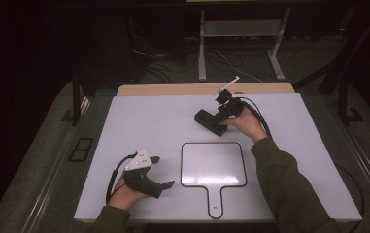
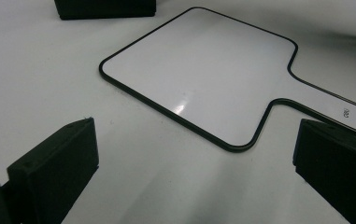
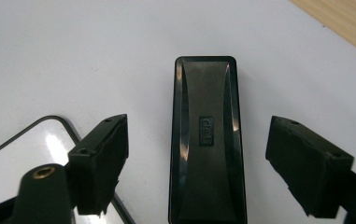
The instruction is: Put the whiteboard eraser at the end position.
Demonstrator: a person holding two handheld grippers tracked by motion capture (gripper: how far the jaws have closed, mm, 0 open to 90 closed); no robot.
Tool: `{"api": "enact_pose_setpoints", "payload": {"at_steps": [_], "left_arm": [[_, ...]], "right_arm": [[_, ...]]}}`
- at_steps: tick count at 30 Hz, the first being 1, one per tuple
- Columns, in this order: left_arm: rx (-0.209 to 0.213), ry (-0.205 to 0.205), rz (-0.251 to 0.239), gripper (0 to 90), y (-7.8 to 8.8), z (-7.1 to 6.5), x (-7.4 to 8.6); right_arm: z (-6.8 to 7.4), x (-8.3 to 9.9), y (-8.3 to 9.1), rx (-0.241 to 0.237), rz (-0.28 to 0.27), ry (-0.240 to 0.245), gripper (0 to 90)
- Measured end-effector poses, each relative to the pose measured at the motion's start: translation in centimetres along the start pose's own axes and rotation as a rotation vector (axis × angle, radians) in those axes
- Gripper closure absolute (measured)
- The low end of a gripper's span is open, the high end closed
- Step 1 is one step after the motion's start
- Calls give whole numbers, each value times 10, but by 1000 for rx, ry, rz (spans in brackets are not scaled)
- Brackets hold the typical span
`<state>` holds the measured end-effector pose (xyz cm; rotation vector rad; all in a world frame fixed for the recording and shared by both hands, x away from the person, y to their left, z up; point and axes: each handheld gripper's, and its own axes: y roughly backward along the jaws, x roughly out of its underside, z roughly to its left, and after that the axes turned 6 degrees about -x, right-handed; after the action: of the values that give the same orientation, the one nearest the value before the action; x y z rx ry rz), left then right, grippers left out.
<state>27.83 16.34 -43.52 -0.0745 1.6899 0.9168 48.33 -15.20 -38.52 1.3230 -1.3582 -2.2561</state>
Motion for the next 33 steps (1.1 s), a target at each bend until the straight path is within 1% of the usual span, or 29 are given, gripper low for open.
{"api": "enact_pose_setpoints", "payload": {"at_steps": [3,8,9,10,12,16,20,22,23,25,30,33], "left_arm": [[0,1,2,0,0,0,0],[1,4,0,0,1,0,1],[2,6,0,0,1,0,1],[3,5,0,0,1,-1,1],[3,0,3,0,1,-1,1],[4,7,-1,0,2,-1,1],[5,2,0,0,2,-2,1],[6,0,1,0,2,-2,1],[7,-2,2,0,2,-2,1],[6,-4,2,0,2,-2,2],[7,-3,1,0,2,-2,1],[9,1,-1,0,2,-2,1]], "right_arm": [[1,3,4,5,-12,4,175],[6,11,12,-10,-43,-2,154],[7,13,14,4,-47,-1,154],[9,15,14,20,-48,10,154],[11,20,16,26,-49,15,154],[15,28,20,25,-72,14,127],[21,38,26,14,-92,2,111],[24,43,28,8,-105,-4,109],[24,47,29,7,-116,14,108],[27,53,31,-2,-124,2,107],[36,71,39,-11,-151,4,105],[42,82,45,-5,-175,9,105]]}}
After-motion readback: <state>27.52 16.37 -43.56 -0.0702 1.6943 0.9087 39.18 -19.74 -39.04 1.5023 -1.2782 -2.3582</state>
